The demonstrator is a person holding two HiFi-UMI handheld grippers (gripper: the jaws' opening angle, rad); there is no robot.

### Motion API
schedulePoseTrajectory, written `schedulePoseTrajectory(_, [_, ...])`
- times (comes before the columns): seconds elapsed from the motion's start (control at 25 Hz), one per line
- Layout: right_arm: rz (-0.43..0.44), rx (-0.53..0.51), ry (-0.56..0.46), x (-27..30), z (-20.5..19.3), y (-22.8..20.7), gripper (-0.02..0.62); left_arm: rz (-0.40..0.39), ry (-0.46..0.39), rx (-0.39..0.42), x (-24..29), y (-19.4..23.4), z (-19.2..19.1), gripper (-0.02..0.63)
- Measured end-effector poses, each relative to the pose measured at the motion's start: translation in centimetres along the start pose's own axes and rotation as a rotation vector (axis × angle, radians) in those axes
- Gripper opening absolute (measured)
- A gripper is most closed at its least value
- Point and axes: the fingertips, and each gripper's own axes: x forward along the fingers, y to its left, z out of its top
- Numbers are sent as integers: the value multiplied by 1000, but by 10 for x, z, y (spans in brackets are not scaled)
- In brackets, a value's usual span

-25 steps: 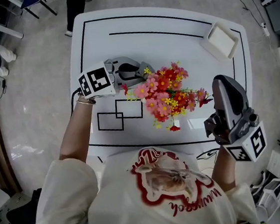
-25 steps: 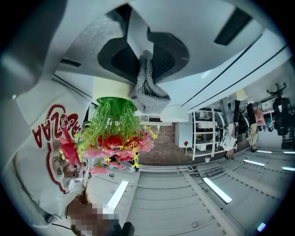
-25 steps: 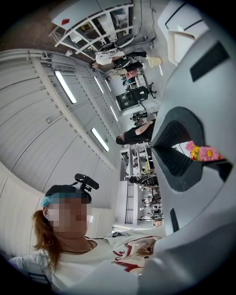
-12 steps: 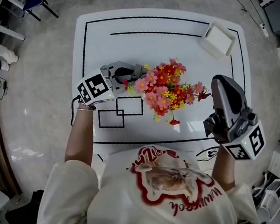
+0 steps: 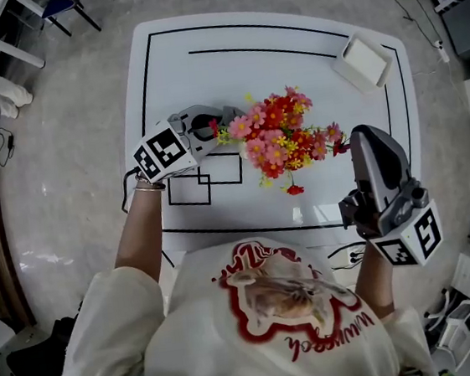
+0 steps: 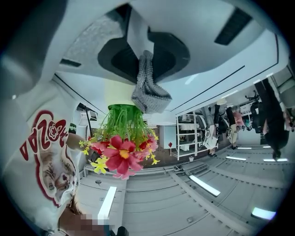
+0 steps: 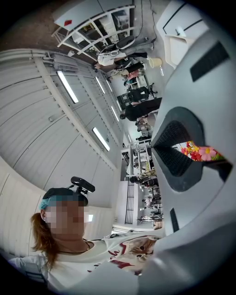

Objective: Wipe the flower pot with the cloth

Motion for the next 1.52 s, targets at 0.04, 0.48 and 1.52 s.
schedulePoseTrajectory(0.04, [1,0,1,-1,-1,2,-2,11,1,-1,-1,-1,0,52])
schedulePoseTrajectory(0.48, [-12,0,-4,-18,0,29,-2,91,22,-18,-12,-19,-2,52])
schedulePoseTrajectory(1.52, [140,52,49,-85,-6,36,-2,558,41,-258,-14,-55,-3,52])
